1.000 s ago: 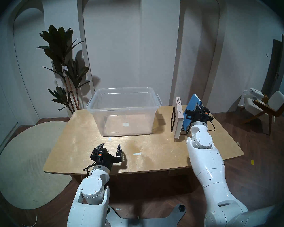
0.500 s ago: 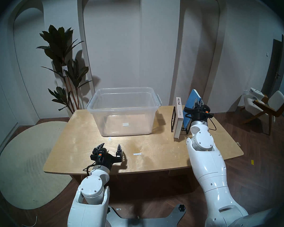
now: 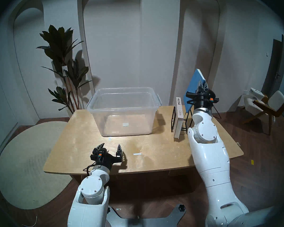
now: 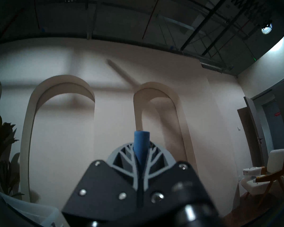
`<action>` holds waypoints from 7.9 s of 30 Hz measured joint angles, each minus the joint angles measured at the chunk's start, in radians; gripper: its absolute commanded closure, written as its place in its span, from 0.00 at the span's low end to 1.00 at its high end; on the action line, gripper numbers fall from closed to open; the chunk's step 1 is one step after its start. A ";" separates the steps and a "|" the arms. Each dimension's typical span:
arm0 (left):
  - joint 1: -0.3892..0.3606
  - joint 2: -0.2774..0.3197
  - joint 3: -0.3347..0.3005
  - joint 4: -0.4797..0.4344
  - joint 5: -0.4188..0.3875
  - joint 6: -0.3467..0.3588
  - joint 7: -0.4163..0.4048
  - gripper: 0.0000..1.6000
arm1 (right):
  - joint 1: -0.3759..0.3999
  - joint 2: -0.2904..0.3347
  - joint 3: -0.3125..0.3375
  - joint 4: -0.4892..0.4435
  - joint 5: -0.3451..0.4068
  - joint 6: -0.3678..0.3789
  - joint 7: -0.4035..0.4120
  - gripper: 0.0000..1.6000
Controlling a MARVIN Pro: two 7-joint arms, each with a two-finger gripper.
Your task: Pack the books into the storage box
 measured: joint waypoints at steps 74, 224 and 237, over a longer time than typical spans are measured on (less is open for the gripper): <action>0.000 0.000 0.000 0.001 0.000 0.000 0.000 0.00 | 0.487 0.032 -0.660 0.272 -0.947 0.366 0.402 1.00; -0.230 0.146 0.538 0.053 0.033 0.232 0.184 0.00 | -0.097 0.338 0.589 0.495 -0.034 0.410 0.603 0.00; -0.322 0.141 0.632 0.094 -0.024 0.295 0.334 0.00 | -0.043 0.405 0.607 0.599 0.028 0.326 0.779 0.00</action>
